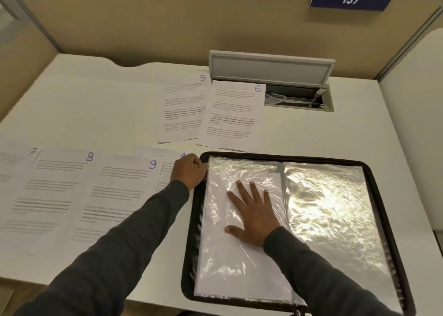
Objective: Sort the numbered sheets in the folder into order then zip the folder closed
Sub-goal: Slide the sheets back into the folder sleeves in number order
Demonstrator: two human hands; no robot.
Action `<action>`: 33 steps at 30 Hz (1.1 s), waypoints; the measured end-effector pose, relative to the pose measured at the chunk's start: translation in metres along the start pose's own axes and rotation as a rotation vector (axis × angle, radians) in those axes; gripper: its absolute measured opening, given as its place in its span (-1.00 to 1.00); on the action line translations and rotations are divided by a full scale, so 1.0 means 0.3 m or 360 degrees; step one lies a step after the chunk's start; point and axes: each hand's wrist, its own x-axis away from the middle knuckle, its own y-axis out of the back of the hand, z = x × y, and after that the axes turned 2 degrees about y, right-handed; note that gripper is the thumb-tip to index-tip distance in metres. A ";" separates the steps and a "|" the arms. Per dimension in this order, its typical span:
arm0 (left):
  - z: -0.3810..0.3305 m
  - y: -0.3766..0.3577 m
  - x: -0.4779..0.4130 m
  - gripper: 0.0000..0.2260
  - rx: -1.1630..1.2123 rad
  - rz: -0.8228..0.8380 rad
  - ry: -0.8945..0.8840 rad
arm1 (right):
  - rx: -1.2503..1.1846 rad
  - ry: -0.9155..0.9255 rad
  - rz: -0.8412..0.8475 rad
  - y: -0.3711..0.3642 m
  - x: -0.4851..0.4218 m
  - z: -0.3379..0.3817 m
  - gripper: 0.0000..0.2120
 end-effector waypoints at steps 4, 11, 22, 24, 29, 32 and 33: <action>0.000 0.085 -0.142 -0.74 -0.0067 -0.0271 0.0035 | -0.0071 -0.0113 -0.0089 0.033 -0.044 0.034 -0.12; -0.006 0.149 -0.381 -0.29 -0.0497 -0.0457 0.0443 | -0.0104 -0.0142 -0.0234 0.099 -0.173 0.065 -0.14; 0.010 0.191 -0.547 -0.27 -0.0051 -0.0276 0.0709 | -0.0107 -0.0191 -0.0223 0.120 -0.244 0.079 -0.16; 0.015 0.195 -0.555 -0.39 0.0141 -0.0323 0.0704 | -0.0124 -0.0183 -0.0239 0.116 -0.240 0.079 -0.17; 0.069 0.243 -0.529 -0.58 0.0286 -0.0458 0.0620 | -0.0160 -0.0158 -0.0182 0.112 -0.221 0.065 -0.18; 0.096 0.298 -0.487 -0.59 0.0276 -0.0596 0.0515 | -0.0198 -0.0133 -0.0164 0.115 -0.218 0.058 -0.18; 0.099 0.319 -0.471 -0.60 0.0273 -0.0651 0.0473 | -0.0203 -0.0128 -0.0152 0.116 -0.217 0.057 -0.18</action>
